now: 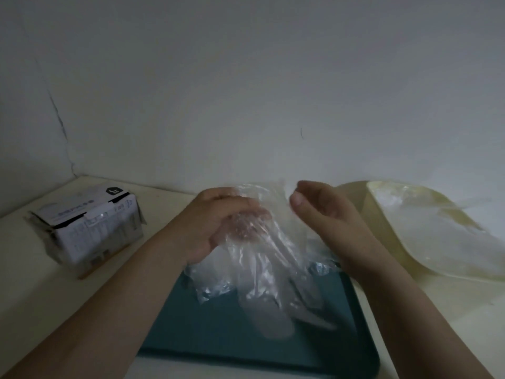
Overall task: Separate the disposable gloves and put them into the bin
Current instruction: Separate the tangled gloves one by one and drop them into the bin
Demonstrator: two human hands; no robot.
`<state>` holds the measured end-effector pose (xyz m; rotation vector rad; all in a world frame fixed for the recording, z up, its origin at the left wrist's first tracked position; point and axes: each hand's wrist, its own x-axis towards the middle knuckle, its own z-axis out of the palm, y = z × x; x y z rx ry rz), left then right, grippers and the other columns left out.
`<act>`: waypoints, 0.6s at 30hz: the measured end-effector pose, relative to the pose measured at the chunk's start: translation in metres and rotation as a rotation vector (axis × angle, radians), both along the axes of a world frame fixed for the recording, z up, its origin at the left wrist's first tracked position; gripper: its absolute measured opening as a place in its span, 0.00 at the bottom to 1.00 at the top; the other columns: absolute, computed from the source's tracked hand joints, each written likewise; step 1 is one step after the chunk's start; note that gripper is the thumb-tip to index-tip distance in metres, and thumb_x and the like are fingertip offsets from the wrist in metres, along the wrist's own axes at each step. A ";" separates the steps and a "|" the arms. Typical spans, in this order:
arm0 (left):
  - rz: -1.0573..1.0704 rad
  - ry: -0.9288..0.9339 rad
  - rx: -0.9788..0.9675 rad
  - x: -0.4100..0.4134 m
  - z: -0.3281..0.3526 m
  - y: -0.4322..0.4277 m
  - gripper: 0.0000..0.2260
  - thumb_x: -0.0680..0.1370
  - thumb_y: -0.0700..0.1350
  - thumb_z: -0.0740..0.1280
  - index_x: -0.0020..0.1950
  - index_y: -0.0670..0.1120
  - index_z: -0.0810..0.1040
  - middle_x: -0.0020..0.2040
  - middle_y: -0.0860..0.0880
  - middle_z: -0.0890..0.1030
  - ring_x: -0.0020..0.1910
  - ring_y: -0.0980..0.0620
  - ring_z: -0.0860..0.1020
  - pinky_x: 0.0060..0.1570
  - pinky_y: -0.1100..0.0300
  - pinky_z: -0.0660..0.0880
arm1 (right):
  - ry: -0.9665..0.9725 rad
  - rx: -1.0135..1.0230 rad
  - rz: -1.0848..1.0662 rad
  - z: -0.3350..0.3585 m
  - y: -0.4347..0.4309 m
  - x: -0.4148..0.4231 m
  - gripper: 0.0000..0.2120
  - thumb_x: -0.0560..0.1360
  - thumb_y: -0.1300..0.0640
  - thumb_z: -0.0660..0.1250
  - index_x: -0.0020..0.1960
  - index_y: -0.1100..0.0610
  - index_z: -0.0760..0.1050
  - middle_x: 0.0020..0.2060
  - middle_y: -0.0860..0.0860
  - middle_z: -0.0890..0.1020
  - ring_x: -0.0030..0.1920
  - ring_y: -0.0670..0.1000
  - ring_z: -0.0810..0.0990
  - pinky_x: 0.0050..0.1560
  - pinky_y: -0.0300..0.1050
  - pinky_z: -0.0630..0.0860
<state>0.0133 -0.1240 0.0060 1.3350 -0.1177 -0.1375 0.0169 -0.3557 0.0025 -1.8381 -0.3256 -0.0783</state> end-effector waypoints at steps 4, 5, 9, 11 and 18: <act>-0.167 -0.019 -0.022 -0.007 -0.003 -0.009 0.13 0.72 0.43 0.79 0.51 0.38 0.81 0.44 0.41 0.86 0.41 0.45 0.85 0.41 0.54 0.82 | 0.153 0.102 0.319 -0.002 0.008 -0.003 0.18 0.77 0.52 0.76 0.61 0.63 0.81 0.53 0.66 0.84 0.52 0.65 0.85 0.60 0.59 0.79; -0.151 -0.020 0.027 -0.006 -0.004 -0.008 0.13 0.71 0.45 0.78 0.49 0.40 0.81 0.43 0.41 0.86 0.38 0.47 0.84 0.39 0.55 0.81 | 0.155 0.097 0.292 -0.004 0.010 -0.003 0.13 0.78 0.53 0.75 0.53 0.64 0.83 0.46 0.70 0.83 0.43 0.63 0.82 0.51 0.58 0.78; 0.084 -0.073 0.269 0.005 -0.007 0.007 0.08 0.74 0.46 0.77 0.44 0.43 0.82 0.37 0.41 0.84 0.28 0.51 0.77 0.27 0.60 0.75 | 0.148 -0.008 0.037 -0.014 0.008 0.002 0.15 0.81 0.51 0.71 0.41 0.62 0.82 0.28 0.62 0.75 0.28 0.54 0.68 0.31 0.45 0.67; 0.222 -0.117 0.276 0.010 -0.006 0.018 0.07 0.77 0.44 0.76 0.44 0.42 0.83 0.35 0.43 0.83 0.27 0.51 0.76 0.26 0.60 0.73 | 0.086 -0.186 -0.050 -0.015 0.002 0.004 0.17 0.81 0.49 0.70 0.43 0.61 0.83 0.26 0.54 0.76 0.27 0.50 0.70 0.30 0.41 0.68; -0.179 -0.189 1.264 0.013 -0.021 0.037 0.20 0.66 0.61 0.83 0.54 0.60 0.81 0.48 0.60 0.81 0.44 0.61 0.81 0.44 0.61 0.79 | 0.069 -0.310 0.081 -0.015 -0.005 0.006 0.15 0.82 0.47 0.68 0.45 0.56 0.84 0.23 0.47 0.74 0.23 0.44 0.69 0.27 0.36 0.69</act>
